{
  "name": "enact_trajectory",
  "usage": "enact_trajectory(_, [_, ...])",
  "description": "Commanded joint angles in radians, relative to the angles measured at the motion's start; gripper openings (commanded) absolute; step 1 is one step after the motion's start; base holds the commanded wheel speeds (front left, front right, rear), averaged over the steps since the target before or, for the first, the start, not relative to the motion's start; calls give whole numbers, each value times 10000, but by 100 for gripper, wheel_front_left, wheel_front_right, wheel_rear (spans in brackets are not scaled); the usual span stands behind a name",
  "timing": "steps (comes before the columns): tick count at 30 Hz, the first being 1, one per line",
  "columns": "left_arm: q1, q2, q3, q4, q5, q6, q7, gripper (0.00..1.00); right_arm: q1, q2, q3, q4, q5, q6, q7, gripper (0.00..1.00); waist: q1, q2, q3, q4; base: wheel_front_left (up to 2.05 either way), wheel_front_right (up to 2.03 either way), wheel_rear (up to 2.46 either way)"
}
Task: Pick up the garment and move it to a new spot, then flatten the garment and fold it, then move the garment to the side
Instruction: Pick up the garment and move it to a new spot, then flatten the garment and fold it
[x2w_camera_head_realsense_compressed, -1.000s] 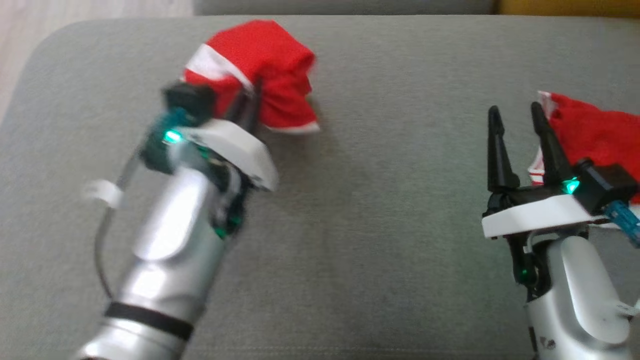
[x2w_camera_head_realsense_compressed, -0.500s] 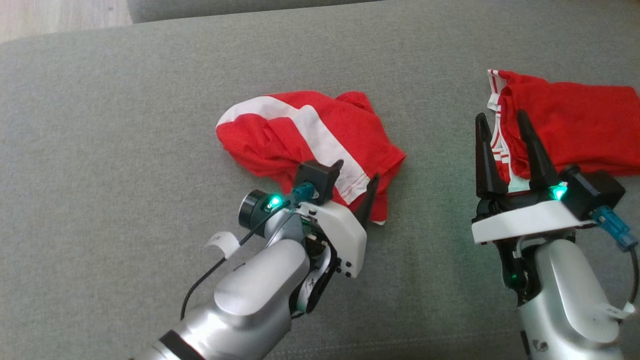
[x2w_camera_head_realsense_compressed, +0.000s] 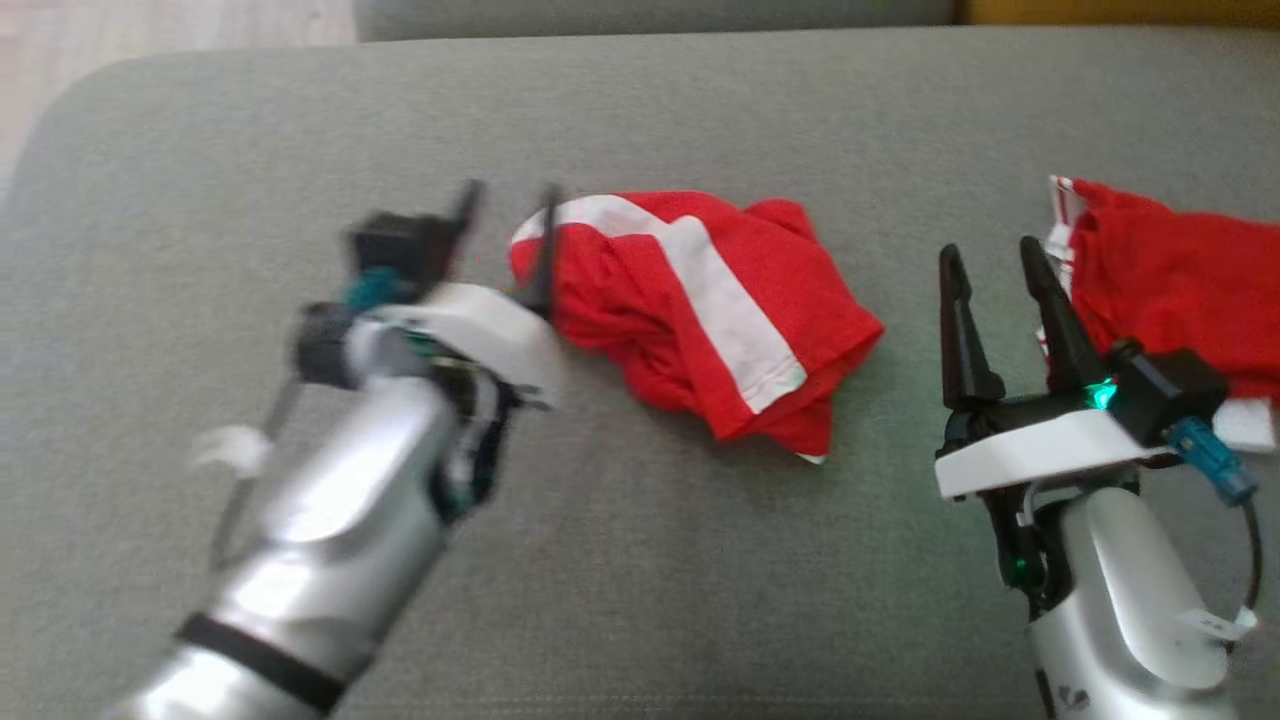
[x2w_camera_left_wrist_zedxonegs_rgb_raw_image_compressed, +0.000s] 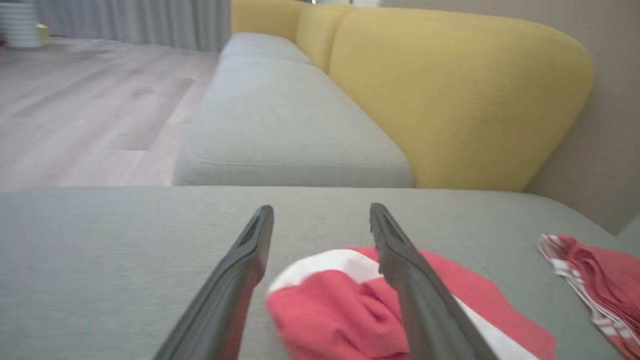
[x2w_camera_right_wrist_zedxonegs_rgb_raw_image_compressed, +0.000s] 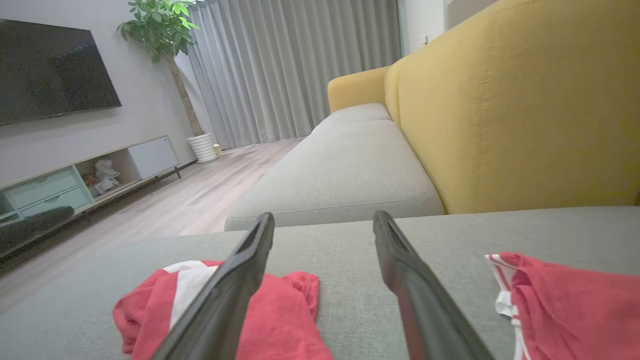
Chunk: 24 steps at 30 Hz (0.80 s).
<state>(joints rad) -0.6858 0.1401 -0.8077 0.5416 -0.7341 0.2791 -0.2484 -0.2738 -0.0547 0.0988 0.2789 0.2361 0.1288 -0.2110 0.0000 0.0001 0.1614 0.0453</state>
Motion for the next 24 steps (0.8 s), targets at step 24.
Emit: enact_trajectory(24, [4305,-166,5664,-2938,3090,-1900,-133,100,516,45,1550,237,-561,19,1339,100,0,-1,-155,1163,0,0,0])
